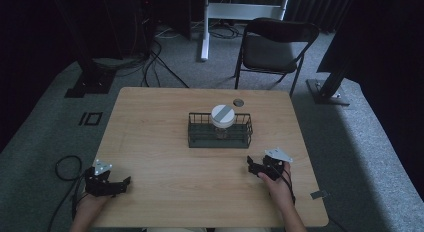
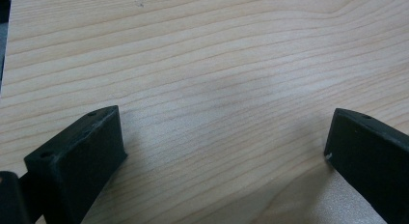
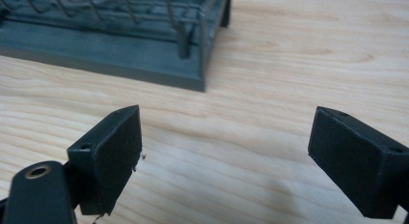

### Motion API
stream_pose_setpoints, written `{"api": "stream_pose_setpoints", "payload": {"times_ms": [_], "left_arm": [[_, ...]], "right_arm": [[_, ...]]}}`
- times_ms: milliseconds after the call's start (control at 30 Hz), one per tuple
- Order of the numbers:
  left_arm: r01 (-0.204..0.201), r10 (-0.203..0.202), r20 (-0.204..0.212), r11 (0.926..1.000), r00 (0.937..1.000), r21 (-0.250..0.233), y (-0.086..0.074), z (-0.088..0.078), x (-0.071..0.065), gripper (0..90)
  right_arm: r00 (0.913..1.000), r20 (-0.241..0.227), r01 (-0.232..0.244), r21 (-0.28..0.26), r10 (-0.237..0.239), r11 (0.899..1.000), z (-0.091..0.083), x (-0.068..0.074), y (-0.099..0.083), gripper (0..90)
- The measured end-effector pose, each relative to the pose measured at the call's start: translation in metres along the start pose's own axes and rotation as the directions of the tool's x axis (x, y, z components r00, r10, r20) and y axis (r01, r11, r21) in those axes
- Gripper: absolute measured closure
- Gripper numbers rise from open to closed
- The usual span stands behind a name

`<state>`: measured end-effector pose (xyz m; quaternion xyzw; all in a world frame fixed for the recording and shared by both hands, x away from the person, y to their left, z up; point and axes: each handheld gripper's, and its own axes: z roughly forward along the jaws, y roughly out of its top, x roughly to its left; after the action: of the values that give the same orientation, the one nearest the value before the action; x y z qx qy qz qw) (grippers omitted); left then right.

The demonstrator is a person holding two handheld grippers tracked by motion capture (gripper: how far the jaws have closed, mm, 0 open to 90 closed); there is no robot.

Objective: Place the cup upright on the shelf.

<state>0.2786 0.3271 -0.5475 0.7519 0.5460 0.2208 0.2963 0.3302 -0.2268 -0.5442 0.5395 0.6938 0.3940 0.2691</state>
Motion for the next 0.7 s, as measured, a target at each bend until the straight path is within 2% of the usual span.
{"api": "stream_pose_setpoints", "payload": {"times_ms": [300,433,533,700], "left_arm": [[0.000,0.000,0.000,1.0000,1.0000,0.000,0.000,0.000,0.000,0.6],[0.000,0.000,0.000,1.0000,1.0000,0.000,0.000,0.000,0.000,0.6],[0.000,0.000,0.000,1.0000,1.0000,0.000,0.000,0.000,0.000,0.6],[0.000,0.000,0.000,1.0000,1.0000,0.000,0.000,0.000,0.000,0.6]], "right_arm": [[0.9992,0.034,-0.021,0.057,0.019,0.998,-0.007,-0.016,-0.007,12.7],[0.9990,0.042,-0.021,0.098,0.017,0.995,-0.009,-0.021,-0.009,12.7],[0.9976,0.069,-0.006,0.133,-0.003,0.991,-0.009,-0.023,-0.011,12.7],[0.9954,0.094,-0.035,0.158,0.021,0.987,-0.010,-0.029,-0.012,12.5]]}}
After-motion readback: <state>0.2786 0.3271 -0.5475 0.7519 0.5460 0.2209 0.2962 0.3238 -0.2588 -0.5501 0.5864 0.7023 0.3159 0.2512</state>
